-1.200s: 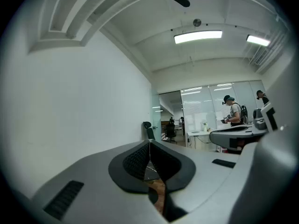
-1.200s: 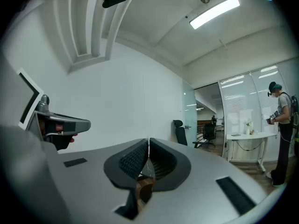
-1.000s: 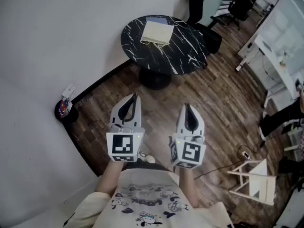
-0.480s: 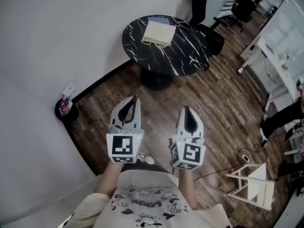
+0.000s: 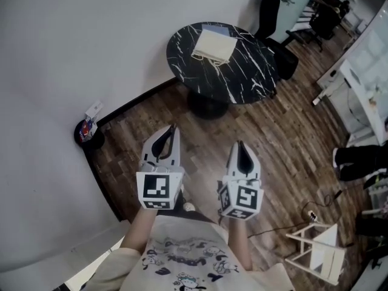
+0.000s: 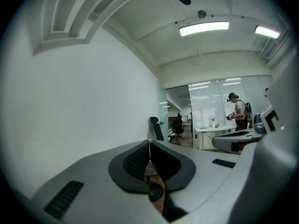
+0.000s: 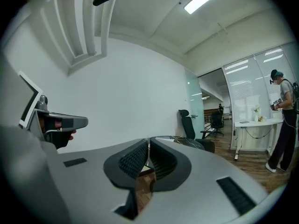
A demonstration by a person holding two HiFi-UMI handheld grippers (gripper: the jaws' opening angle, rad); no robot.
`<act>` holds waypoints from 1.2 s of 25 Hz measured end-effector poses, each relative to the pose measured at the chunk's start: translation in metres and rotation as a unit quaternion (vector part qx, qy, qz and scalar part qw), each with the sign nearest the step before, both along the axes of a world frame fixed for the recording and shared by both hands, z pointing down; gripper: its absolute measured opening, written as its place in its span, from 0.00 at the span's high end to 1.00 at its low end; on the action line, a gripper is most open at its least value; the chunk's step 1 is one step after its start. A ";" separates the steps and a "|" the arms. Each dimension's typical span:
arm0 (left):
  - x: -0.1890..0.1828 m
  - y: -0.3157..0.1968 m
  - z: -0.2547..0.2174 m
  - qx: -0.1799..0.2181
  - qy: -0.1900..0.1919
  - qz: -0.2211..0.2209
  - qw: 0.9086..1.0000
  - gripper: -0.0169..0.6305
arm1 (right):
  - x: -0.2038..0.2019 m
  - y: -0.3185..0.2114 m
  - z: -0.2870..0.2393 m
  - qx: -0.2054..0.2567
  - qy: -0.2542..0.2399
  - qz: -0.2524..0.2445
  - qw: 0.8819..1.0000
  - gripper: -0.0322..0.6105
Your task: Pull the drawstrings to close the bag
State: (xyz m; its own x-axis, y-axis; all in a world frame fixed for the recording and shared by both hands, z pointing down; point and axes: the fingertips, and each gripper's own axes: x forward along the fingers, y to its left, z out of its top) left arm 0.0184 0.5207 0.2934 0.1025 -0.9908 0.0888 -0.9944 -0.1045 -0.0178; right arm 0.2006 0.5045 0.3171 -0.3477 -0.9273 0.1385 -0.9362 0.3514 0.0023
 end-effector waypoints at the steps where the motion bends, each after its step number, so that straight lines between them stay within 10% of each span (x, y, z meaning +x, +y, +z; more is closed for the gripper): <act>1: -0.002 -0.004 0.000 0.000 -0.001 -0.002 1.000 0.91 | -0.003 -0.005 0.001 0.000 0.001 -0.004 1.000 0.91; 30: -0.119 -0.329 0.027 -0.022 0.003 0.047 0.999 0.91 | -0.098 -0.306 0.023 -0.029 0.007 0.076 0.997 0.91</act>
State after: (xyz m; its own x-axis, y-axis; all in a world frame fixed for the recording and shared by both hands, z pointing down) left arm -0.1006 0.1922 0.3201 0.1959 -0.9719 0.1303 -0.9801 -0.1983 -0.0050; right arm 0.1031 0.1981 0.3402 -0.2005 -0.9595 0.1980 -0.9789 0.2045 -0.0002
